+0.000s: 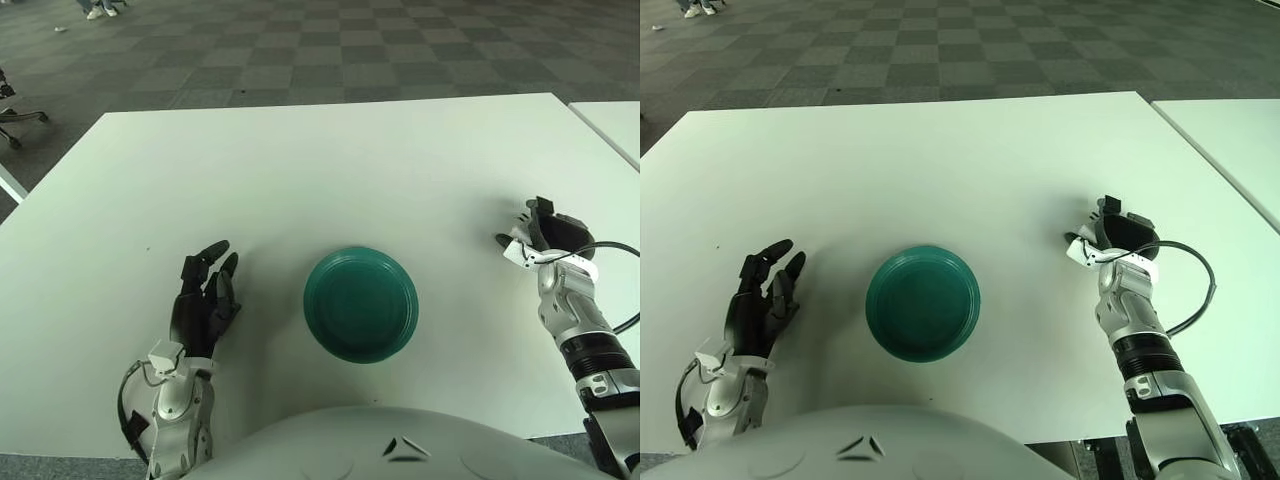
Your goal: Put the charger into the plate.
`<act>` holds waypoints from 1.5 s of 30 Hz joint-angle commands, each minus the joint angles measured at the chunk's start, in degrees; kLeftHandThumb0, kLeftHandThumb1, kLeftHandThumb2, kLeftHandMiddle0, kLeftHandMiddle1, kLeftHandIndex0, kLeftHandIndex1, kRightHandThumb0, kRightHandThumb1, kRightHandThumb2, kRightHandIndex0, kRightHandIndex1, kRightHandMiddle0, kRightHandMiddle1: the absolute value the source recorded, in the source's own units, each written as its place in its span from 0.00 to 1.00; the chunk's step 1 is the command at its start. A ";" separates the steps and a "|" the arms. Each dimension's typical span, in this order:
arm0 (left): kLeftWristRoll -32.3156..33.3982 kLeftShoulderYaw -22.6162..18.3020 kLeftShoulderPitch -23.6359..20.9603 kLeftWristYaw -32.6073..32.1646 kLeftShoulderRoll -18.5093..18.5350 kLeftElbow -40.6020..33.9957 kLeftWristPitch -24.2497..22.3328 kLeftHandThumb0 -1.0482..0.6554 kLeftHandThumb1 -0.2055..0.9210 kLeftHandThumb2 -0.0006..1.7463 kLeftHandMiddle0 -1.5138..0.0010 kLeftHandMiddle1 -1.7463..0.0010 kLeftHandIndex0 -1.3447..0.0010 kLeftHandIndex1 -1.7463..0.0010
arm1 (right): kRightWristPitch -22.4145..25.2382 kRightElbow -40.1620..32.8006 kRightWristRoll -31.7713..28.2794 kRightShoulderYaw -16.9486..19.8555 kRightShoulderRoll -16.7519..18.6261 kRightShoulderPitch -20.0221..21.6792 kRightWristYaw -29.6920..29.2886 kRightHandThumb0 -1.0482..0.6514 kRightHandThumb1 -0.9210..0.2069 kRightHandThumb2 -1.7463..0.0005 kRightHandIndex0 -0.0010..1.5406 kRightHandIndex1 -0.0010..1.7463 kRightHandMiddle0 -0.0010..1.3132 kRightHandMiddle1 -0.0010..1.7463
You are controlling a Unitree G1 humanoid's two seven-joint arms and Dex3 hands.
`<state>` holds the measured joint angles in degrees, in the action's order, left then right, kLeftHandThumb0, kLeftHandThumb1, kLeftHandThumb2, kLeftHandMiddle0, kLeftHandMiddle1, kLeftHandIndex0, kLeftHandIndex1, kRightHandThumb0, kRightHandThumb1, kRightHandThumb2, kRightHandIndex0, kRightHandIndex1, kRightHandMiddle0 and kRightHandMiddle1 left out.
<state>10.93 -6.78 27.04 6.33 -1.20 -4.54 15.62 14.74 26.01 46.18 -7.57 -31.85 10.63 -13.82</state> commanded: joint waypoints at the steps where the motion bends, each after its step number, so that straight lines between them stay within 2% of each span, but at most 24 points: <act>1: 0.04 0.00 0.46 -0.46 -0.20 0.66 -1.89 0.23 1.00 0.42 0.74 0.86 0.93 0.44 | -1.02 3.08 -0.86 -1.18 0.25 0.27 -1.29 0.03 0.00 0.63 0.23 0.01 0.00 0.38; 6: -0.35 0.18 0.18 -0.73 -0.47 0.68 -2.52 0.23 1.00 0.41 0.74 0.86 0.93 0.44 | -2.50 10.69 -1.29 -3.00 1.65 2.36 -3.91 0.02 0.00 0.63 0.23 0.02 0.00 0.38; 18: -1.26 0.07 0.15 -0.96 -0.72 1.14 -1.67 0.22 1.00 0.43 0.74 0.86 0.96 0.44 | -4.11 20.40 -3.35 -5.49 3.07 4.79 -6.10 0.03 0.00 0.64 0.24 0.02 0.00 0.40; 24: -2.04 0.17 0.28 -1.23 -0.40 0.86 -1.63 0.21 1.00 0.44 0.73 0.85 0.96 0.44 | -8.16 31.35 -4.90 -6.49 5.02 7.19 -9.90 0.04 0.00 0.64 0.26 0.02 0.00 0.41; 35: -2.73 0.16 -0.01 -0.50 -0.15 2.42 0.44 0.21 1.00 0.45 0.73 0.84 0.98 0.43 | -10.92 39.79 -6.57 -8.17 6.49 9.08 -12.95 0.09 0.00 0.67 0.33 0.06 0.00 0.43; 38: -2.87 0.11 -0.12 -0.58 -0.18 2.97 1.11 0.20 1.00 0.46 0.74 0.84 0.98 0.43 | -11.71 40.67 -7.07 -8.71 6.57 8.67 -13.39 0.12 0.00 0.68 0.26 0.38 0.00 0.48; 39: -2.94 0.15 -0.13 -0.64 -0.20 3.05 1.25 0.20 1.00 0.46 0.74 0.84 0.98 0.43 | -11.92 40.79 -7.21 -8.88 6.51 8.54 -13.44 0.13 0.00 0.68 0.24 0.56 0.00 0.52; 40: -2.98 0.18 -0.14 -0.67 -0.21 3.12 1.36 0.20 1.00 0.46 0.75 0.84 0.98 0.43 | -12.08 40.91 -7.34 -9.02 6.47 8.49 -13.50 0.13 0.00 0.68 0.23 0.67 0.00 0.55; 41: -3.00 0.17 -0.16 -0.69 -0.19 3.25 1.48 0.20 1.00 0.46 0.75 0.84 0.98 0.43 | -12.27 40.88 -7.46 -9.19 6.42 8.29 -13.51 0.14 0.00 0.68 0.22 0.71 0.00 0.56; 43: -3.17 0.23 -0.19 -0.84 -0.25 3.54 1.75 0.20 1.00 0.46 0.75 0.84 0.99 0.43 | -12.90 40.73 -7.69 -9.48 6.22 7.67 -13.29 0.14 0.00 0.67 0.23 0.87 0.02 0.63; 45: -3.31 0.28 -0.21 -0.95 -0.31 3.73 1.97 0.20 1.00 0.46 0.75 0.84 0.99 0.43 | -13.46 40.72 -7.86 -9.79 6.09 7.20 -12.92 0.15 0.00 0.67 0.24 0.93 0.04 0.67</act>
<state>8.31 -6.60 26.43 5.74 -1.69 -2.58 18.52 1.44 61.63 39.00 -14.28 -30.20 25.87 -31.36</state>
